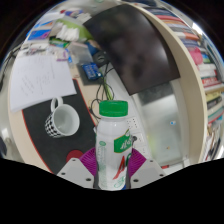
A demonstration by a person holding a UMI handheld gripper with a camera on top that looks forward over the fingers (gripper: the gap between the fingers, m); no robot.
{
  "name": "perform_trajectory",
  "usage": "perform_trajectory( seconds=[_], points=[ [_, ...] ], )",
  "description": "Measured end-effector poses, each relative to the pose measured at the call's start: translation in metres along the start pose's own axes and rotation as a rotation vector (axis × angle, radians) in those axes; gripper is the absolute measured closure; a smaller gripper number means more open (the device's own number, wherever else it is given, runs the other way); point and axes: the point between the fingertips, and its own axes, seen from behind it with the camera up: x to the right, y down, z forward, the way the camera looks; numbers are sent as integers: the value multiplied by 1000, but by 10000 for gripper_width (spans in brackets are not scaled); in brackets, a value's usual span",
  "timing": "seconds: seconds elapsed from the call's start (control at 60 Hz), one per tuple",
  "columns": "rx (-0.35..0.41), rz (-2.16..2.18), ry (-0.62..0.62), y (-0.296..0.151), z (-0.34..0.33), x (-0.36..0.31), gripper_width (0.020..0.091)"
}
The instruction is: Pour water
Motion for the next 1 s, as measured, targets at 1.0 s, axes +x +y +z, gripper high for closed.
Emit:
perform_trajectory(
  seconds=[1.0],
  points=[
    [385, 1095, -32, 36, 66, -35, 717]
  ],
)
